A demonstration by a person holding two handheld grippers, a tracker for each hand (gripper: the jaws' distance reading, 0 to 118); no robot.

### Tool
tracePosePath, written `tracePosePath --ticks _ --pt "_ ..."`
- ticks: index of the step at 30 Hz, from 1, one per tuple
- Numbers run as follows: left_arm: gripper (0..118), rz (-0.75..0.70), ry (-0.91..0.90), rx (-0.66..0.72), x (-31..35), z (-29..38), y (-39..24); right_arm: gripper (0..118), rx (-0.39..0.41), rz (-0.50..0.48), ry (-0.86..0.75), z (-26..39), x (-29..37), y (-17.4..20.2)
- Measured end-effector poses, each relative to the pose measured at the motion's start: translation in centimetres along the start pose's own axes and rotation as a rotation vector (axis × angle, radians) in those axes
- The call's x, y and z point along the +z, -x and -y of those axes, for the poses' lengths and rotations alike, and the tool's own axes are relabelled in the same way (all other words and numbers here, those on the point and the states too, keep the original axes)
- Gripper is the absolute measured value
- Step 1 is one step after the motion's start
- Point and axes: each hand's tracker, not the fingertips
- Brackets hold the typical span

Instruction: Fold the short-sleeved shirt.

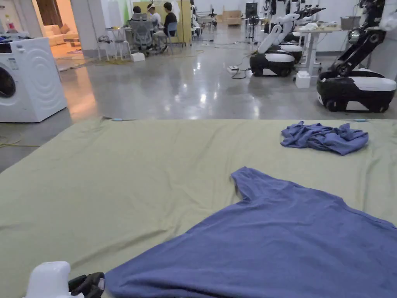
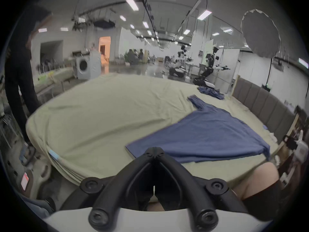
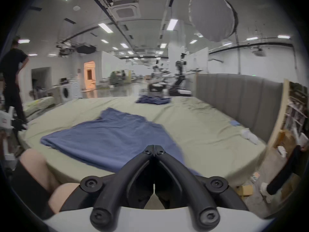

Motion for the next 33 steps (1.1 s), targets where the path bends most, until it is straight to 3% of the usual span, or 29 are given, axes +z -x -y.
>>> tracePosePath --ticks 1,2,5,6,7,8,13,15,16,18,19,20,23,26,28,29,30,31,32,33 --pt "0 -0.003 0.009 0.037 -1.0 0.3 0.3 2 0.006 -0.048 0.006 -0.2 -0.2 0.9" --pt "0 -0.02 -0.004 0.022 -1.4 0.6 0.6 2 0.016 0.004 -0.022 -0.1 -0.4 2.0" --pt "0 -0.056 0.1 0.006 -4.4 0.4 1.9 2 0.005 -0.083 0.001 -0.7 -1.5 3.2" --pt "13 -0.052 0.138 0.041 -6.0 0.2 2.5 2 0.012 -0.075 -0.006 -0.8 -1.9 3.7" --pt "83 -0.087 0.17 0.052 -7.8 -0.2 3.2 2 0.025 -0.099 -0.009 -0.9 -2.2 4.1" --pt "118 -0.099 0.174 0.058 -9.0 -0.4 3.6 2 0.035 -0.115 -0.011 -1.1 -2.4 4.4" --pt "118 -0.088 0.273 0.143 -15.8 -2.1 5.5 2 0.079 -0.172 -0.001 -1.1 -3.3 6.3" --pt "106 -0.126 0.34 0.165 -16.4 0.3 4.9 2 0.068 -0.192 0.016 -0.8 -3.7 6.6" --pt "81 -0.212 0.301 0.065 -15.7 0.4 3.9 2 0.065 -0.205 0.026 -0.7 -4.3 6.7" --pt "0 -0.18 0.162 -0.009 -13.8 0.3 2.7 2 0.066 -0.22 0.041 -0.5 -4.8 7.0" --pt "0 -0.084 0.153 0.042 -13.3 0.0 2.5 2 0.071 -0.228 0.052 -0.6 -5.4 7.3" --pt "0 -0.096 0.131 0.089 -12.8 0.2 1.8 2 0.083 -0.237 0.065 -0.9 -6.1 7.7" --pt "0 -0.069 0.161 0.045 -13.3 -0.6 1.9 2 0.142 -0.282 0.106 -2.7 -11.0 8.5" --pt "0 -0.055 0.151 0.04 -13.3 -0.6 1.6 2 0.234 -0.325 0.149 -5.5 -20.1 10.1" --pt "0 -0.059 0.127 0.02 -12.9 -0.9 1.2 3 0.244 -0.383 0.236 -8.1 -28.2 11.2" --pt "0 -0.055 0.116 0.016 -12.8 -1.0 1.1 21 0.261 -0.385 0.238 -8.8 -31.6 11.5" --pt "0 -0.046 0.117 0.011 -12.9 -1.0 1.1 61 0.27 -0.364 0.241 -9.6 -35.7 11.9" --pt "0 -0.042 0.118 0.008 -12.9 -1.3 1.0 111 0.283 -0.338 0.285 -10.1 -39.8 12.1" --pt "0 -0.043 0.114 0.009 -13.0 -1.3 0.9 118 0.271 -0.341 0.326 -10.7 -43.2 11.9" --pt "0 -0.083 0.093 -0.06 -12.9 -1.6 1.0 118 0.247 -0.343 0.348 -11.2 -46.6 11.8"
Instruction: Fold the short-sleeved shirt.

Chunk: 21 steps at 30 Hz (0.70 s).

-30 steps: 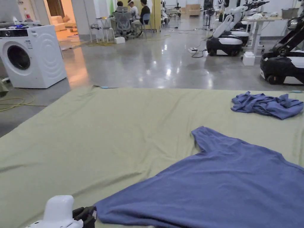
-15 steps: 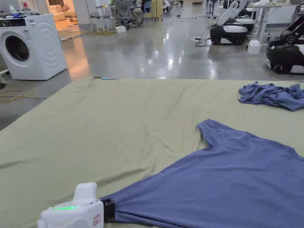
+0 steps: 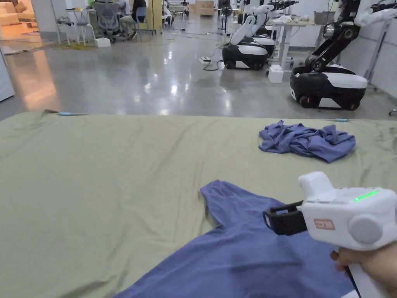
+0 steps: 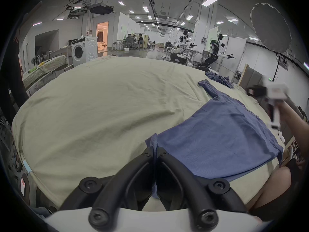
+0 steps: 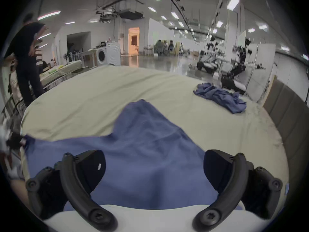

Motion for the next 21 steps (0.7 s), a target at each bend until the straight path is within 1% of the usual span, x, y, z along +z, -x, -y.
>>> tracePosePath --ticks 1,2,3,4,5,6,7,8,9,10,11,12,13,15,16,17,18,19,21 --pt "0 0.004 0.005 -0.011 -0.2 0.0 -0.1 117 -0.037 -0.004 0.051 -1.2 -2.9 -1.3" --pt "0 0.001 0.014 -0.025 -0.6 -0.3 -0.3 117 -0.048 0.021 0.072 -1.6 -5.0 -2.0" --pt "1 -0.012 0.026 -0.045 -0.8 -0.4 -0.4 117 -0.03 0.045 0.065 -1.9 -7.3 -2.9" --pt "0 0.01 0.041 -0.029 -1.0 -0.4 -0.5 117 -0.007 0.071 0.076 -1.8 -9.4 -3.5" --pt "1 0.01 0.041 -0.033 -1.0 -0.4 -0.5 115 0.004 0.09 0.112 -1.7 -10.9 -3.9" --pt "0 0.008 0.044 -0.032 -1.2 -0.5 0.0 110 0.006 0.091 0.162 -1.3 -12.4 -4.0" --pt "1 0.005 0.045 -0.025 -1.2 -0.5 0.1 90 0.001 0.067 0.215 -0.9 -13.4 -4.1" --pt "1 0.017 0.053 -0.004 -1.3 -0.5 0.4 65 -0.016 0.017 0.271 -0.7 -14.0 -4.1" --pt "0 0.023 0.06 0.011 -1.3 -0.4 0.5 59 -0.065 -0.068 0.293 -0.3 -13.9 -4.1" --pt "1 0.024 0.062 0.016 -1.3 -0.4 0.4 15 -0.028 0.002 0.197 -0.7 -12.4 -3.4" --pt "1 0.023 0.061 0.015 -1.3 -0.3 0.3 4 -0.012 -0.029 0.193 -0.8 -11.4 -3.2" --pt "1 0.021 0.052 0.011 -1.2 -0.2 0.2 4 -0.005 -0.011 0.181 -0.9 -10.4 -3.0" --pt "1 0.014 0.045 0.003 -1.0 -0.3 0.0 4 -0.018 0.024 0.14 -0.9 -9.0 -2.5" --pt "1 0.029 0.024 0.023 -0.2 -0.9 -0.1 4 0.006 0.037 0.072 -1.0 -5.4 -1.8" --pt "0 0.046 -0.017 0.045 0.5 -1.5 -0.1 4 -0.001 0.055 0.014 -1.1 -2.7 -1.3" --pt "1 0.058 -0.045 0.045 1.4 -2.3 -0.1 4 -0.024 0.017 -0.016 -1.4 -0.2 -1.2" --pt "1 0.053 -0.071 0.033 2.3 -3.2 0.0 4 -0.03 0.023 -0.061 -1.9 2.7 -0.9" --pt "0 0.048 -0.103 0.011 3.5 -4.5 0.0 4 -0.029 0.06 -0.107 -2.6 5.2 -1.6" --pt "0 0.066 -0.178 0.015 5.8 -6.9 0.5 4 -0.021 0.097 -0.188 -4.3 11.6 -1.4"
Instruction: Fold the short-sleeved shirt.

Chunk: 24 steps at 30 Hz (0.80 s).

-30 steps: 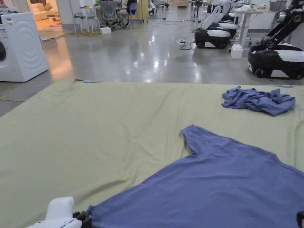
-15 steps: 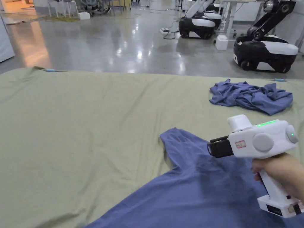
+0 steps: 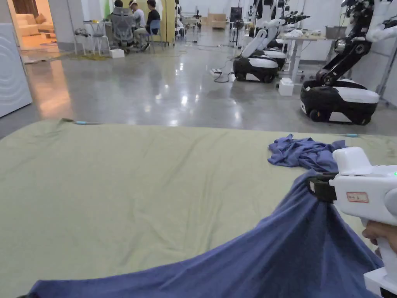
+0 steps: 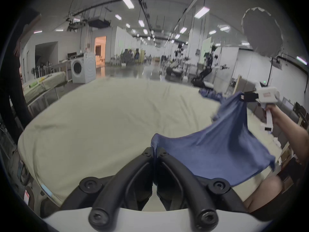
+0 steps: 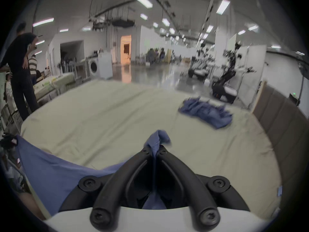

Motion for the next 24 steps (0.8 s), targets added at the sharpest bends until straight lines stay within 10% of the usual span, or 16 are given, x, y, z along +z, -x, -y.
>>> tracePosePath --ticks 13,24 --pt "1 0.067 -0.382 -0.049 12.0 -21.6 -2.5 4 -0.1 0.203 -0.392 -11.8 32.4 -4.0" --pt "0 -0.019 -0.539 -0.062 9.9 -33.2 -4.7 4 -0.088 0.269 -0.53 -18.5 31.4 -3.9"
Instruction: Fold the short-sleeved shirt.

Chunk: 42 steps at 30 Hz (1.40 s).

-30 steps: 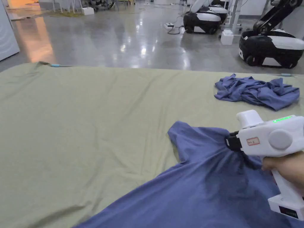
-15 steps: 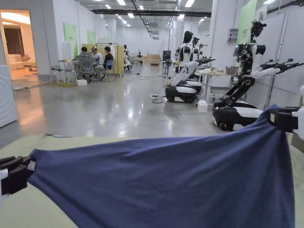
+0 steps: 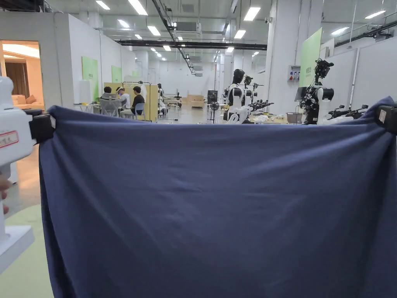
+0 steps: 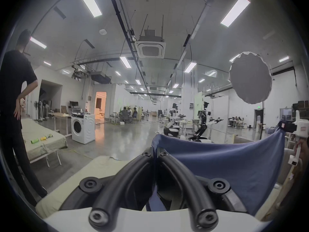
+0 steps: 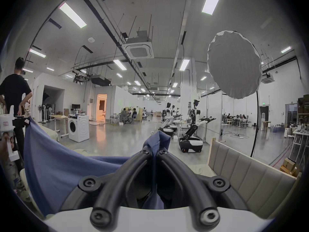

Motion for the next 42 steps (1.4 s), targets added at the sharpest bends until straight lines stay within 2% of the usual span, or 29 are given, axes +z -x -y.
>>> tracePosePath --ticks 1,4,7,11,15,17,20,25,29,30,32,33,35,37,40,42 --pt "1 -0.027 -0.012 -0.03 -1.9 -0.2 0.1 4 -0.006 0.006 -0.023 0.0 -1.6 0.0" --pt "1 -0.061 -0.01 -0.048 -6.1 -0.8 -0.1 4 0.056 0.046 -0.112 0.0 -5.9 0.9" --pt "1 -0.083 -0.017 -0.042 -10.5 -1.7 0.3 4 -0.019 0.038 -0.106 -0.7 -10.7 0.7" --pt "1 -0.11 -0.037 -0.018 -15.7 -2.9 0.6 4 -0.037 0.034 -0.121 -1.5 -16.6 0.9" --pt "0 -0.147 -0.061 -0.115 -20.5 -3.3 0.3 4 -0.028 0.05 -0.14 -2.4 -21.6 1.2" --pt "1 -0.163 -0.077 -0.123 -22.4 -2.8 0.1 4 0.0 0.058 -0.168 -2.9 -23.3 1.4" --pt "1 -0.187 -0.081 -0.129 -25.1 -1.7 -0.1 4 -0.005 0.063 -0.188 -2.6 -25.6 1.1" --pt "1 -0.223 -0.045 -0.112 -28.9 2.3 -0.5 4 0.002 0.032 -0.159 1.2 -29.1 0.5" --pt "1 -0.23 0.018 -0.097 -30.6 6.9 -0.4 4 0.005 -0.01 -0.114 6.9 -30.6 0.9" --pt "1 -0.226 0.036 -0.104 -31.0 8.3 -0.4 4 -0.011 -0.021 -0.083 8.6 -31.0 0.4" --pt "1 -0.211 0.089 -0.108 -31.2 10.7 -0.1 4 -0.101 -0.031 -0.013 11.4 -31.4 -0.1" --pt "1 -0.187 0.123 -0.115 -31.0 11.8 -0.1 4 -0.111 -0.035 0.0 12.8 -31.3 -0.2" --pt "1 -0.184 0.158 -0.166 -30.6 13.9 0.0 4 -0.084 -0.054 0.008 15.4 -30.6 -0.4" --pt "1 -0.17 0.17 -0.177 -28.8 16.0 0.0 4 -0.048 -0.082 0.056 18.1 -29.3 -0.5" --pt "1 -0.137 0.222 -0.141 -25.8 19.6 0.5 4 -0.055 -0.107 0.088 22.3 -25.6 -0.9" --pt "1 -0.13 0.28 -0.099 -22.8 22.3 0.5 4 -0.088 -0.099 0.122 24.7 -21.8 -0.3"
